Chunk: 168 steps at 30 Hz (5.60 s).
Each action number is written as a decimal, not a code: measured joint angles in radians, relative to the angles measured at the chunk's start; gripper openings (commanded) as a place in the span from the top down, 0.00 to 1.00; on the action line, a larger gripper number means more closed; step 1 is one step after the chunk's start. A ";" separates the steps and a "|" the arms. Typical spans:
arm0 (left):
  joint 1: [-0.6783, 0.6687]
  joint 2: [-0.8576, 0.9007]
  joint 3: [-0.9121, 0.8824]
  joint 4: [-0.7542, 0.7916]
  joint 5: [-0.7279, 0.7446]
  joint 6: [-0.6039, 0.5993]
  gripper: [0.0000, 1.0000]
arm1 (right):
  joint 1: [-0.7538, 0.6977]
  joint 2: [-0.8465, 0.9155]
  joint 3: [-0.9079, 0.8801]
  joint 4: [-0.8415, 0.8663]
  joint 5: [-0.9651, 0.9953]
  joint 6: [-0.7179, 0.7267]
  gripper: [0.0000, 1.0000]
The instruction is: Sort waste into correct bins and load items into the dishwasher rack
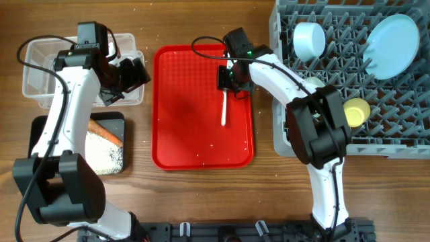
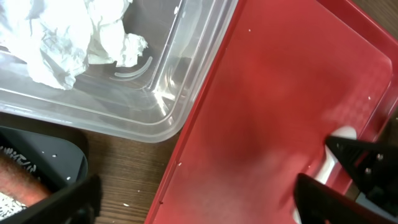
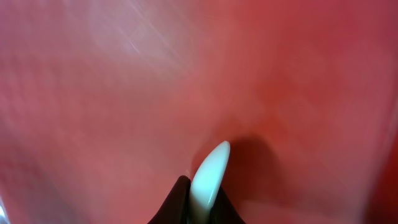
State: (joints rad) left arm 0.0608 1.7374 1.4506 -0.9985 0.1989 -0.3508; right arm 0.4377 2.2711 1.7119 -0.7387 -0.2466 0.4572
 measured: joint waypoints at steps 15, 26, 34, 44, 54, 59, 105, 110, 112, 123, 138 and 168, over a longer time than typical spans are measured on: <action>0.000 0.000 0.000 0.000 -0.001 0.001 0.00 | -0.269 -0.560 -0.021 -0.150 0.135 -0.472 0.96; 0.000 0.000 0.000 -0.001 -0.001 0.001 0.00 | -0.313 -0.372 -0.023 -0.063 0.230 -0.555 0.93; 0.000 0.000 0.000 0.000 -0.001 0.001 0.00 | -0.313 -0.356 -0.024 -0.018 0.230 -0.502 0.36; 0.000 0.000 0.000 -0.001 -0.001 0.001 0.00 | -0.313 -0.379 -0.024 -0.072 0.195 -0.472 0.20; 0.000 0.000 0.000 0.000 -0.001 0.001 0.00 | -0.312 -0.980 -0.019 -0.192 0.160 -0.458 0.00; 0.000 0.000 0.000 0.000 -0.001 0.001 0.00 | -0.312 -1.103 -0.017 -0.206 0.158 -0.466 0.00; 0.000 0.000 0.000 -0.001 -0.005 0.001 0.00 | -0.324 -2.251 -1.706 0.742 0.158 -0.184 0.00; 0.000 0.000 0.000 -0.001 -0.005 0.001 0.00 | -0.324 -2.251 -1.706 0.742 0.158 -0.181 0.00; 0.000 0.000 0.000 -0.001 -0.005 0.001 0.00 | -0.324 -2.251 -1.706 0.742 0.157 -0.181 0.00; 0.000 0.000 0.000 0.000 -0.005 0.001 0.00 | -0.324 -2.251 -1.706 0.742 0.157 -0.181 0.00; -0.159 -0.571 -0.438 0.558 0.008 0.167 0.00 | -0.324 -2.255 -1.706 0.740 0.157 -0.181 0.00; -0.018 -1.720 -1.434 0.980 -0.019 0.219 0.00 | -0.324 -2.256 -1.706 0.740 0.157 -0.180 0.00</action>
State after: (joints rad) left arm 0.0425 0.0174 0.0166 -0.0181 0.1795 -0.1314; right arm 0.1139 0.0147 0.0063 0.0013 -0.0895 0.2768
